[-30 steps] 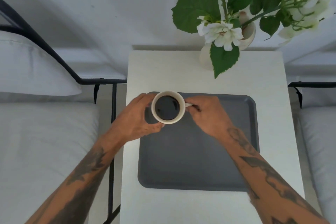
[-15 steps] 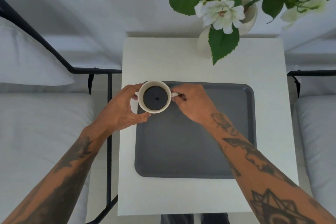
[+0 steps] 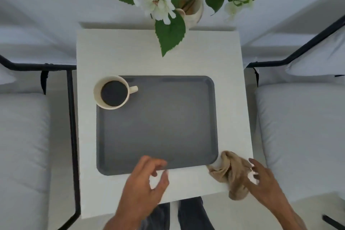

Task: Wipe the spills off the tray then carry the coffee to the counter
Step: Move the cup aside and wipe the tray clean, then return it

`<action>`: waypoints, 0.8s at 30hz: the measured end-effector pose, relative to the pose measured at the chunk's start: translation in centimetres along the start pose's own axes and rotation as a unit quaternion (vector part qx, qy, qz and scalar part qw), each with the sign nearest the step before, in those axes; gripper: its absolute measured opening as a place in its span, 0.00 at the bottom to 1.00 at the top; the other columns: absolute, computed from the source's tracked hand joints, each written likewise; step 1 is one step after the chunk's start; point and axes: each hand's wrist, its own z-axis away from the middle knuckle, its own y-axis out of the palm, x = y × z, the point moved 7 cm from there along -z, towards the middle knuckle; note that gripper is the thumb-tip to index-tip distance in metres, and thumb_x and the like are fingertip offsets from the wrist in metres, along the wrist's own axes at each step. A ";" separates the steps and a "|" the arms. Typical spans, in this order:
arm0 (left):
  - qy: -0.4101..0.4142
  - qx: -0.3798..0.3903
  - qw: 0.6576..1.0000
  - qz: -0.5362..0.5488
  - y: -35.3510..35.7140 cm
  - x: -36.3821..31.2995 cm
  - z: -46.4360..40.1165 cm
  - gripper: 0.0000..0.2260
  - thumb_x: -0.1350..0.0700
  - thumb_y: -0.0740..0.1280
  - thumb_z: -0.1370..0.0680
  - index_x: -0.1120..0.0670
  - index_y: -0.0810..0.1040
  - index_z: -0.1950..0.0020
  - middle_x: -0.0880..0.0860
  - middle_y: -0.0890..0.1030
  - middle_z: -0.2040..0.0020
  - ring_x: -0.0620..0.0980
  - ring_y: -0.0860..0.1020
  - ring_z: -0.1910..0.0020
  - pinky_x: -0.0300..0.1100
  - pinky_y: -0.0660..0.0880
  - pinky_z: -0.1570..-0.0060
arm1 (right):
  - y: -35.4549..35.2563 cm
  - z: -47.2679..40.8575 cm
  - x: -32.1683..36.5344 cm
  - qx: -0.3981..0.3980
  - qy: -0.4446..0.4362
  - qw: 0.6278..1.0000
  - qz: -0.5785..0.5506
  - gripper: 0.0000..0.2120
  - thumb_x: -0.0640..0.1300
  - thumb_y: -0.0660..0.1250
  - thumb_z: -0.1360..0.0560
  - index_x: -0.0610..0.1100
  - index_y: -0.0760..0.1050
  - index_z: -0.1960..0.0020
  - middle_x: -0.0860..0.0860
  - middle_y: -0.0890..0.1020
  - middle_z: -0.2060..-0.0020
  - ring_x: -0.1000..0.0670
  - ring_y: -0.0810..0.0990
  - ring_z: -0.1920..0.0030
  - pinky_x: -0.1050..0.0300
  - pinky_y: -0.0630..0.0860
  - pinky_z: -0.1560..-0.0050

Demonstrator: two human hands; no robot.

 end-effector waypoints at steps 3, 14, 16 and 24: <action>0.007 0.096 0.995 0.000 8.5 -3.4 1.2 0.11 0.44 0.64 0.24 0.43 0.76 0.43 0.38 0.73 0.46 0.36 0.75 0.52 0.28 0.70 0.53 | 1.1 -1.0 -1.5 0.012 0.012 0.998 -0.056 0.30 0.49 0.76 0.32 0.49 0.69 0.33 0.43 0.77 0.46 0.46 0.80 0.53 0.63 0.72 0.62; -0.026 0.132 0.991 0.020 12.3 -5.9 2.6 0.23 0.39 0.64 0.24 0.42 0.70 0.30 0.37 0.68 0.34 0.37 0.68 0.35 0.36 0.69 0.35 | -0.5 5.9 2.0 0.050 -0.080 0.974 -0.204 0.15 0.30 0.67 0.28 0.49 0.70 0.63 0.47 0.70 0.72 0.56 0.67 0.77 0.67 0.62 0.75; -0.019 -0.021 1.000 -0.009 7.1 -3.5 2.9 0.20 0.40 0.65 0.24 0.45 0.75 0.34 0.39 0.71 0.37 0.37 0.70 0.36 0.34 0.70 0.37 | -1.8 7.3 5.6 0.031 -0.118 0.965 -0.230 0.17 0.30 0.67 0.28 0.50 0.69 0.62 0.47 0.71 0.72 0.58 0.70 0.78 0.70 0.65 0.78; -0.164 -0.192 0.912 -0.323 -7.3 10.3 1.5 0.27 0.46 0.57 0.22 0.59 0.69 0.26 0.64 0.74 0.39 0.64 0.75 0.45 0.60 0.75 0.48 | 1.4 1.9 22.2 -0.085 -0.271 0.929 -0.237 0.18 0.43 0.65 0.29 0.46 0.67 0.41 0.49 0.78 0.49 0.53 0.79 0.55 0.68 0.69 0.62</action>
